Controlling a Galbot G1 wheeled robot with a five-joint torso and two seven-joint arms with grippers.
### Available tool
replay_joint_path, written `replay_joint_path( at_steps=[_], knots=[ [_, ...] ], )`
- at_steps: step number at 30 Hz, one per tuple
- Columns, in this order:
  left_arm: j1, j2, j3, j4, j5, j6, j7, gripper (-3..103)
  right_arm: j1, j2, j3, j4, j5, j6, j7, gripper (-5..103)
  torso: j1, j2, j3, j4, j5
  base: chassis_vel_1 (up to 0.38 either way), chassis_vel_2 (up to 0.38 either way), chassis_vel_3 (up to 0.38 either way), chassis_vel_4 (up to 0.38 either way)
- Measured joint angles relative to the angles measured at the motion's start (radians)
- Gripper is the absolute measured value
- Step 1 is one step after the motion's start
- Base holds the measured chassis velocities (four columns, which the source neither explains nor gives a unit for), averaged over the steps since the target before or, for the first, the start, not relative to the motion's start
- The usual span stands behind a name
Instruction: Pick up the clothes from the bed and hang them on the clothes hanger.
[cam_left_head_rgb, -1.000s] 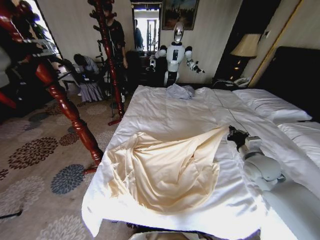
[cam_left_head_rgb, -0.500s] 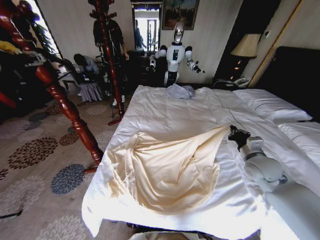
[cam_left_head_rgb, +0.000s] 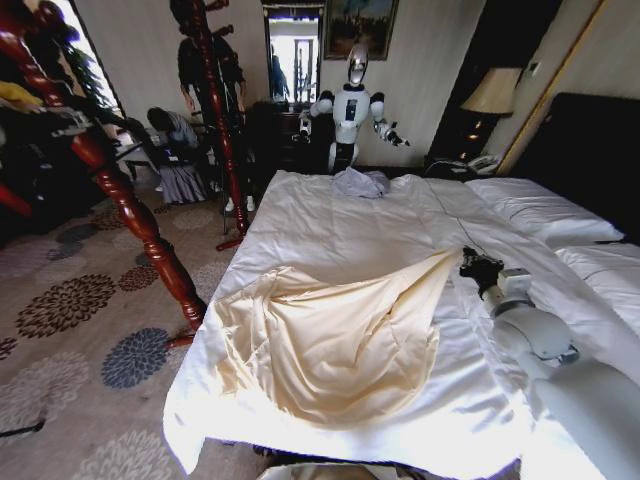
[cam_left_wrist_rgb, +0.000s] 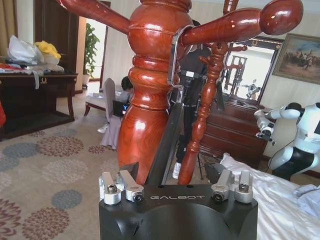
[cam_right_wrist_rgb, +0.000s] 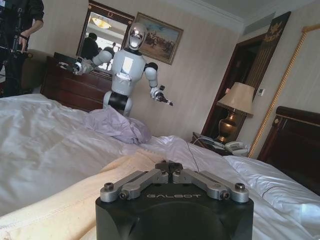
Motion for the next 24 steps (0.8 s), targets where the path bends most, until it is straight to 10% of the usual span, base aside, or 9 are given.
replay_joint_path(
  at_steps=[14,24],
  knots=[
    [0.031,-0.028,0.005,0.010,0.050,-0.032,0.025,20,0.035,-0.014,0.007,-0.035,0.037,-0.002,-0.002,0,0.000,0.000,0.000,-0.0001,0.0001,0.000,0.000,0.000,0.000],
    [0.029,-0.029,0.006,0.004,0.091,-0.052,0.045,16,0.034,-0.010,-0.001,-0.035,0.029,0.001,-0.002,0,0.000,0.000,0.000,-0.0002,0.0001,0.000,0.000,0.000,0.000]
  ],
)
